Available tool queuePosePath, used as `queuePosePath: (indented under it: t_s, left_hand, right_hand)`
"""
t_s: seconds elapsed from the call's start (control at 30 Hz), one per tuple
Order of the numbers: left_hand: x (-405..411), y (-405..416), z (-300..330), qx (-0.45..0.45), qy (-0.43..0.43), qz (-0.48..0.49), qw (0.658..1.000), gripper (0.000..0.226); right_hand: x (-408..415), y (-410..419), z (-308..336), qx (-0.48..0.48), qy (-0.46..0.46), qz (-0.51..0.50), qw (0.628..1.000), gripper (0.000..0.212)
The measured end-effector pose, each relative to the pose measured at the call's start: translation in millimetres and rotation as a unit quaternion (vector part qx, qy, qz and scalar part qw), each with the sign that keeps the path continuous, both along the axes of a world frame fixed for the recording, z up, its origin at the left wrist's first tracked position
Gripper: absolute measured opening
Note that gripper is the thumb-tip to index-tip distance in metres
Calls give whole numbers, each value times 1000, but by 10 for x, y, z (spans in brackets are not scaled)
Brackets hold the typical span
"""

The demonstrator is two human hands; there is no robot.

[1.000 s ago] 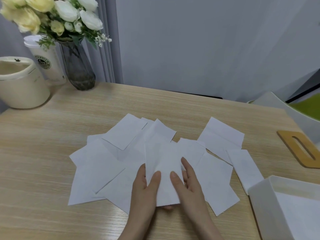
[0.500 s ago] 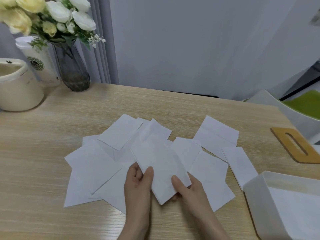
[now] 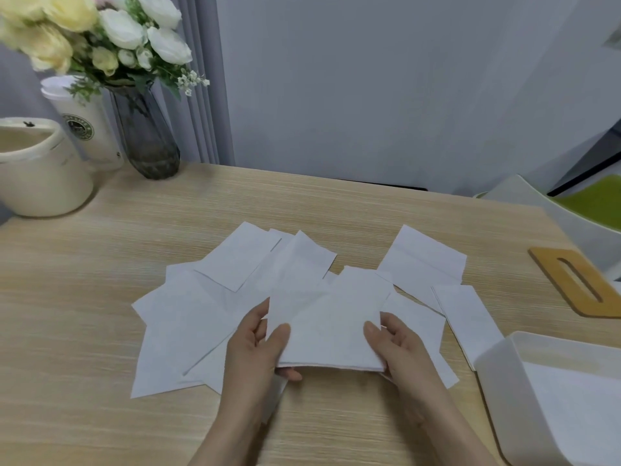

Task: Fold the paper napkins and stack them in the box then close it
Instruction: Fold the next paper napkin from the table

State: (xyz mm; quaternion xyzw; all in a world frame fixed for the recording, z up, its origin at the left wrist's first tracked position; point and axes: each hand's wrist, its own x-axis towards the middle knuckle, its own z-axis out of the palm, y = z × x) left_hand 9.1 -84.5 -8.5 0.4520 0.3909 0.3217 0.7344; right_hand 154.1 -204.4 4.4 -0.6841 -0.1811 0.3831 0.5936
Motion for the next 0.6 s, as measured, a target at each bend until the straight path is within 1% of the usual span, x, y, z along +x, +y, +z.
queuePosePath:
  t_s: [0.07,0.17,0.43,0.47,0.57,0.6]
  left_hand:
    - [37,-45,4,-6,-8,14,1000,36]
    - [83,-110,13,-5,-15,7,1000,38]
    - [157,-175,21,18,-5,12,1000,45]
    - [163,-186,33,22,-9,19,1000,47]
    - [172,-223,75,30,-29,32,999,57]
    - [174,-236,87,35,-34,30,998,61]
  right_hand:
    - [-79,10,-39,-8,-28,-13,999,19]
    - [-148,23,-64,-12,-51,-29,998,23]
    - [-114,-38,-3,-6,-58,-47,997,29]
    - [-110,-51,12,-2,-60,-56,997,35]
    - [-78,-113,70,34,-83,-65,994,63]
    - [-65,-140,99,46,-94,-67,992,63]
